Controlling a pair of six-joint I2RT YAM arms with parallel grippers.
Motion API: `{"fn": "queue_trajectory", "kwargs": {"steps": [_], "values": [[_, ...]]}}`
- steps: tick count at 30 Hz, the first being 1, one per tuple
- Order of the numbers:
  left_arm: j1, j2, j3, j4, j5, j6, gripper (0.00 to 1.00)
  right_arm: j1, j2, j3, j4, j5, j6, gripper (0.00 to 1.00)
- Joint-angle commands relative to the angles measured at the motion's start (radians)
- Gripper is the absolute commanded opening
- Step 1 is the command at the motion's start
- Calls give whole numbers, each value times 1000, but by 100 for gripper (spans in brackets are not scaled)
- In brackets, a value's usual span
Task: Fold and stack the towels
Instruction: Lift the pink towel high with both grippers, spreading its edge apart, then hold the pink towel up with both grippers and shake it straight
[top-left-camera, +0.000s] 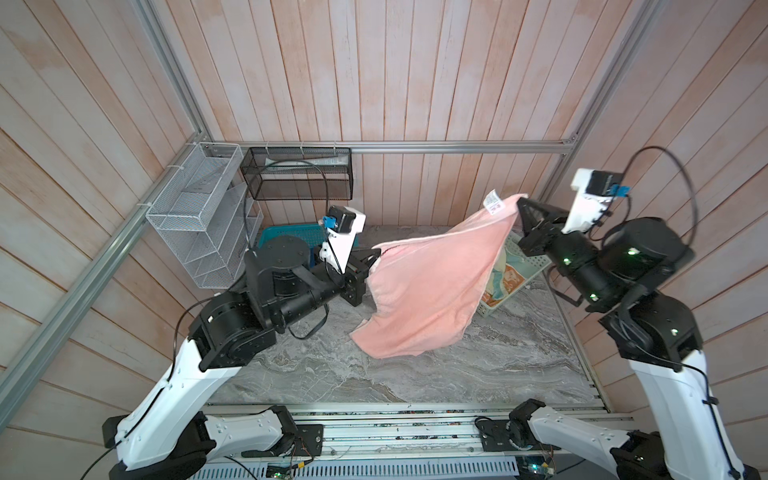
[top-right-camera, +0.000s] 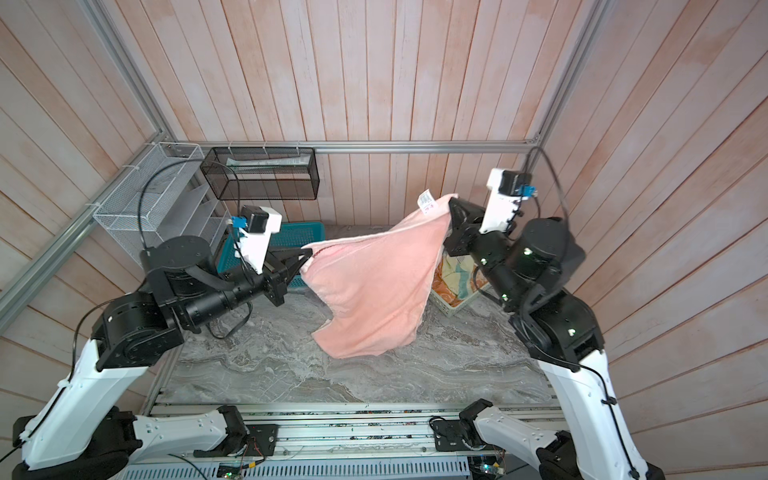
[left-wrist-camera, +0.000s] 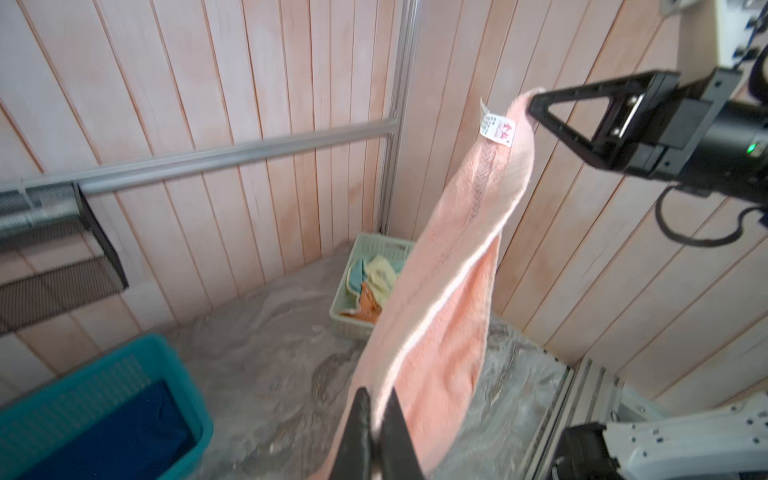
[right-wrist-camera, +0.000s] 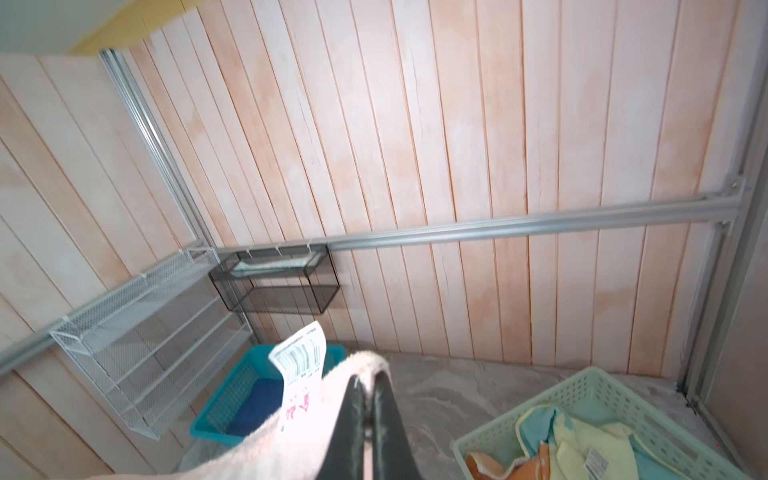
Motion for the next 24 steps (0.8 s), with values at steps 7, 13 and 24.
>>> {"fn": "queue_trajectory", "kwargs": {"steps": [7,13,24], "values": [[89,420,798,-335,80,89,0,6,289,492,-195,119,-170,0],[448,448,589,-71,437,20,0,-62,450,467,-44,149,-268,0],[604,643,588,103,616,52,0,-224,652,515,-10,-87,-173,0]]}}
